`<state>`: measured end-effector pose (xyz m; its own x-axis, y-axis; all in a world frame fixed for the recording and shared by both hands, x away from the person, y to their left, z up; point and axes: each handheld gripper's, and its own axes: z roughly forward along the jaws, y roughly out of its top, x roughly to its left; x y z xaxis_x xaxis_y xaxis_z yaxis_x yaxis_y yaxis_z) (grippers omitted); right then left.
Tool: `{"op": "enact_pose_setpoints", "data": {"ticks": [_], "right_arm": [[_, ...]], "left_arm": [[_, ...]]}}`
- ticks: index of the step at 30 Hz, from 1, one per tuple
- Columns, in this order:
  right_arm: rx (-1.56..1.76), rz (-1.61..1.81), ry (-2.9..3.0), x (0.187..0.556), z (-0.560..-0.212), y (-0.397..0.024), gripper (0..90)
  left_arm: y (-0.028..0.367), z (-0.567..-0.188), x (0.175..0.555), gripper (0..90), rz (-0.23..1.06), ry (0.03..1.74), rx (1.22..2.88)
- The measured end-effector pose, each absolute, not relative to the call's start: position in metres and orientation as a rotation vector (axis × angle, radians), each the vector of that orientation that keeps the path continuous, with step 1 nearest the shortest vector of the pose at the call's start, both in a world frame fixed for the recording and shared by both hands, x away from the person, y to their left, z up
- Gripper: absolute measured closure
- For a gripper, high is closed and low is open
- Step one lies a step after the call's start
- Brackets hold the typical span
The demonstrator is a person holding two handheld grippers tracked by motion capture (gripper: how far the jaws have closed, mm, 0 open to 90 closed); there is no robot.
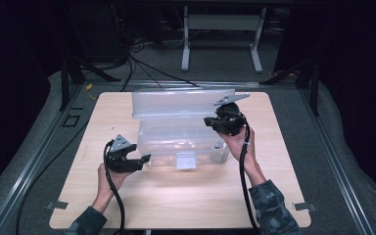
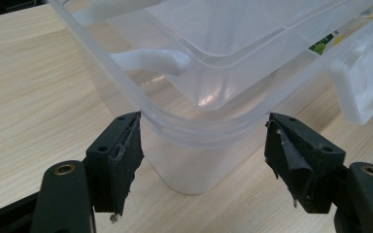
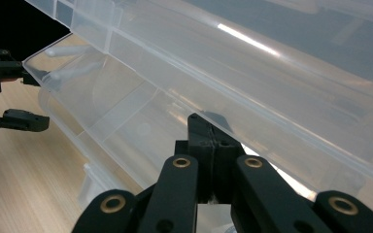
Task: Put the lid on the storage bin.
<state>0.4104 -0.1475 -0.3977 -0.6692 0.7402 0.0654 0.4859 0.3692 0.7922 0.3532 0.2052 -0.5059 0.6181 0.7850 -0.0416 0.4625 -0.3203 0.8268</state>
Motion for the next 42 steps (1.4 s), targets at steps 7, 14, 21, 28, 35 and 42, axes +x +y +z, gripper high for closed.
{"op": "enact_pose_setpoints", "data": {"ticks": [7,14,21,28,35,42], "right_arm": [[1.076,1.195,2.338,0.406,-0.4,-0.148,90.0],[1.077,1.207,2.332,0.397,-0.404,-0.151,90.0],[1.069,1.22,2.322,0.389,-0.406,-0.156,90.0],[1.085,1.22,2.327,0.384,-0.409,-0.16,90.0],[1.094,1.211,2.334,0.38,-0.413,-0.163,90.0],[1.109,1.211,2.362,0.377,-0.418,-0.166,90.0]], "left_arm": [[0.206,-0.506,0.353,30.8,0.461,0.983,1.976],[0.206,-0.508,0.353,31.2,0.459,0.984,1.982],[0.206,-0.508,0.353,31.9,0.458,0.989,1.977],[0.207,-0.508,0.353,32.2,0.457,0.987,1.98],[0.207,-0.508,0.353,32.3,0.454,0.989,1.979],[0.207,-0.509,0.355,32.0,0.447,0.983,1.993]]}}
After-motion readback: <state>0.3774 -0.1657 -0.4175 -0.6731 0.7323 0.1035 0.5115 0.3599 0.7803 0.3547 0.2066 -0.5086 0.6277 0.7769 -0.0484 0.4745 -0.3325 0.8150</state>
